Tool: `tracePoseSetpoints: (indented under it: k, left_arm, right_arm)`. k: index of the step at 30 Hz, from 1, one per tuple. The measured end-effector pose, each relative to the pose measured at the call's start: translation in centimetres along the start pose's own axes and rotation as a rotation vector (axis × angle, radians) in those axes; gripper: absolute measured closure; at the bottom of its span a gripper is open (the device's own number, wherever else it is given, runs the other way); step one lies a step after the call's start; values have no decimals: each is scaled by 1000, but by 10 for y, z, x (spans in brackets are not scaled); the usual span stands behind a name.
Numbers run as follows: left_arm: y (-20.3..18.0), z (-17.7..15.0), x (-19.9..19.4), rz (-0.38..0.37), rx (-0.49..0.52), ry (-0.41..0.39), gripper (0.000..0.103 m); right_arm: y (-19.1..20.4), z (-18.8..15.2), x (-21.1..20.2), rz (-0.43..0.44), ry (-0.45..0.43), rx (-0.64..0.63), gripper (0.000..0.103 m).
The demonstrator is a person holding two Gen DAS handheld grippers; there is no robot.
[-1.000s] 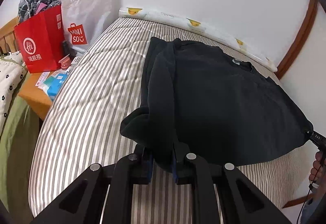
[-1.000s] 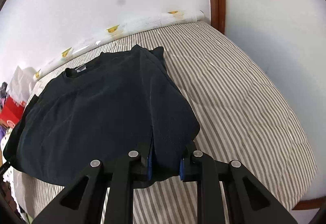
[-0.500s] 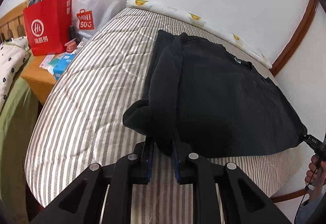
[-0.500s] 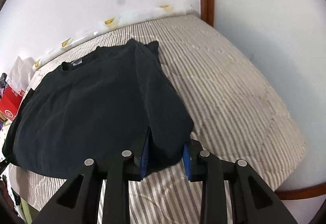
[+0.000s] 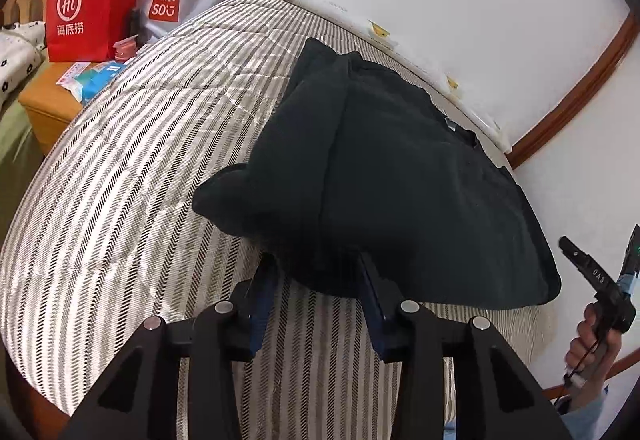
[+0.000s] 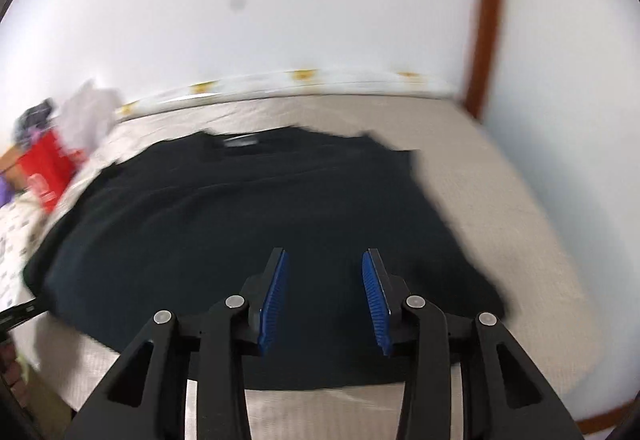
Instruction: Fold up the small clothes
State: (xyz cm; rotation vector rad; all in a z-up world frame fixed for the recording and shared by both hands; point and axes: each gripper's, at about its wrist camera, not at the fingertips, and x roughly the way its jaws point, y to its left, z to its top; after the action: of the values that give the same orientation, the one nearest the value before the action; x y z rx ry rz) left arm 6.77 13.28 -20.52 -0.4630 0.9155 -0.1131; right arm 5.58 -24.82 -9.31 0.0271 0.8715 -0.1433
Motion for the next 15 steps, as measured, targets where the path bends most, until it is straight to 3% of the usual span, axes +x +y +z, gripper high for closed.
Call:
tracePoseSetpoints:
  k: [7, 15]
  left_arm:
    - [-2, 3, 3, 3, -5, -5, 61]
    - [4, 11, 6, 2, -4, -32, 58]
  right_arm:
    - [67, -11, 39, 113, 67, -86, 64]
    - [105, -20, 70, 78, 108, -155, 64]
